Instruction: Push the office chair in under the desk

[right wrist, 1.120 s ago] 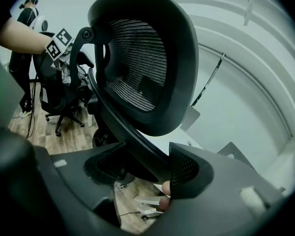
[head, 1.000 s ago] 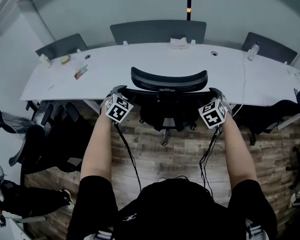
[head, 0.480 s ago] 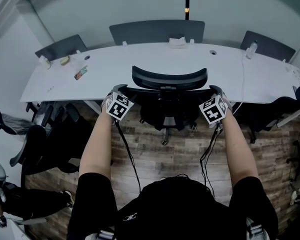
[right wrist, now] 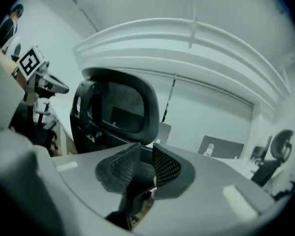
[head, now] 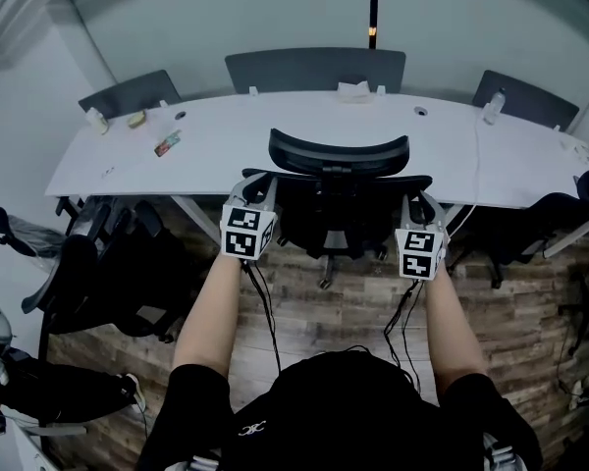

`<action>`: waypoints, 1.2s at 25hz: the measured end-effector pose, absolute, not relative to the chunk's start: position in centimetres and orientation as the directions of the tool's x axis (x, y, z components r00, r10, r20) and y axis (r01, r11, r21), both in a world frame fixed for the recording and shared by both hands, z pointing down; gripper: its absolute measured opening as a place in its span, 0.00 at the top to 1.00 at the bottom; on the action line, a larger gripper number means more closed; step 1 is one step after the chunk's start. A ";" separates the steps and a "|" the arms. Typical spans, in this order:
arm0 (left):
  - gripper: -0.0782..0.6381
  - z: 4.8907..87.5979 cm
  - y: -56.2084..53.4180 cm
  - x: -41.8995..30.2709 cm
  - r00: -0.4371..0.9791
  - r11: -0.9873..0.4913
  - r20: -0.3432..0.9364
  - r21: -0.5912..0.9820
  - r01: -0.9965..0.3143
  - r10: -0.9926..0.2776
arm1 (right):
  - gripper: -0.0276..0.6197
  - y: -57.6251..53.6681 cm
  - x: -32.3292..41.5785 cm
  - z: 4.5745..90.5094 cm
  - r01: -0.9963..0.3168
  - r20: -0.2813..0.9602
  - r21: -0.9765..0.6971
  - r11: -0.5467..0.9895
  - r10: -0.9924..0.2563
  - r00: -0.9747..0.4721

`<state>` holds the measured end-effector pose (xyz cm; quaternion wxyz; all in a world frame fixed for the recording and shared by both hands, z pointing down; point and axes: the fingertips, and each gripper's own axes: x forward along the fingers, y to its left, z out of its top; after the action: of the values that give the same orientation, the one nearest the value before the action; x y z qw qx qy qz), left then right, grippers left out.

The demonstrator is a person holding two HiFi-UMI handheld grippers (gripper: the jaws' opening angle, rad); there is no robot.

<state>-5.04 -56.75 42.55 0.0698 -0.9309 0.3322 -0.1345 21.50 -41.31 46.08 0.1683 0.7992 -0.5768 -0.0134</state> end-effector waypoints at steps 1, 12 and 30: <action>0.88 41.7 -55.4 -5.1 0.752 -0.768 0.162 -0.173 -0.616 -0.639 | 0.87 -40.6 20.5 45.5 -0.926 0.154 0.241 -0.290 -0.931 0.331; 0.88 42.1 -41.8 -3.8 0.772 -0.784 0.169 -0.009 -0.620 -0.613 | 0.95 -35.7 10.8 40.9 -0.985 0.086 -0.015 -0.174 -0.981 0.172; 0.88 41.9 -40.1 -2.8 0.775 -0.787 0.188 0.018 -0.616 -0.603 | 0.95 -35.3 9.1 41.4 -0.989 0.112 0.046 -0.141 -0.983 0.145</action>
<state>-2.76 -40.08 41.88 -0.0391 -0.9414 0.3237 -0.0864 9.05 -35.26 41.41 0.0541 0.7549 -0.6531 0.0275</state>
